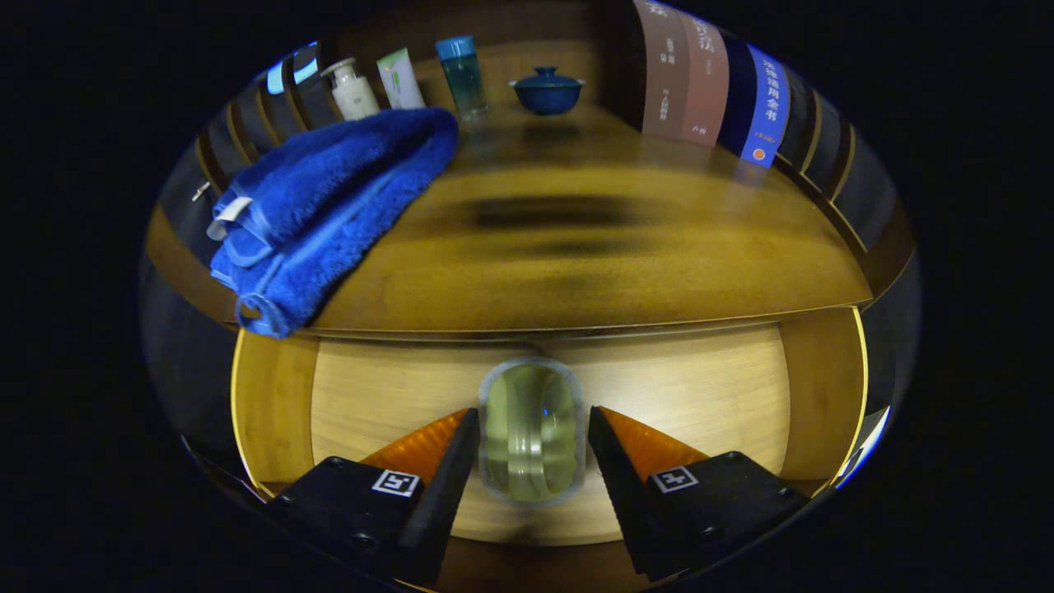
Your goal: Pull open the drawer, take out the items inside it, and place them on the countertop above the cabinet.
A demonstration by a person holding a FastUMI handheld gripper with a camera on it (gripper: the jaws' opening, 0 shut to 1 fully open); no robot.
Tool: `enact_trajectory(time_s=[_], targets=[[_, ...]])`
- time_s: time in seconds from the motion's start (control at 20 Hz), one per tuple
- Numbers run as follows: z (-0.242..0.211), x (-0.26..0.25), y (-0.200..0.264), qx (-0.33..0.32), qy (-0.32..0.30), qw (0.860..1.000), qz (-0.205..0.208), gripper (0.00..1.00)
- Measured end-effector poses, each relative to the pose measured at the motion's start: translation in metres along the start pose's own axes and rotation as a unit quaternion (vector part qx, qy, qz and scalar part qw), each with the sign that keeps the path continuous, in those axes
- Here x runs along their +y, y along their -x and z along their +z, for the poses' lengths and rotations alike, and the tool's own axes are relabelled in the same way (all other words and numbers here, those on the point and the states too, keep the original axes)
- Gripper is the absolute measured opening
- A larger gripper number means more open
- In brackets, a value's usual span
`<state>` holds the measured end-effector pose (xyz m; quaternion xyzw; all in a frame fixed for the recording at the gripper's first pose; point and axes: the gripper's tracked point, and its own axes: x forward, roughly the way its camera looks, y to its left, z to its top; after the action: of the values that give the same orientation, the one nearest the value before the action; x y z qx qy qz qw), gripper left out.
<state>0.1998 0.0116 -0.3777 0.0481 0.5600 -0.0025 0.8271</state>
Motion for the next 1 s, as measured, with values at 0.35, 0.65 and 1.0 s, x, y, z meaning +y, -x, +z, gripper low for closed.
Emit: enact_trajectory(time_s=[0.35, 0.65, 1.0], targets=[[-0.019, 0.002, -0.018, 0.018, 0.031, 0.999, -0.017, 0.41], [-0.003, 0.002, -0.009, 0.018, 0.030, 0.999, -0.014, 0.23], [-0.007, 0.005, 0.012, -0.022, 0.016, 1.000, -0.002, 0.23]])
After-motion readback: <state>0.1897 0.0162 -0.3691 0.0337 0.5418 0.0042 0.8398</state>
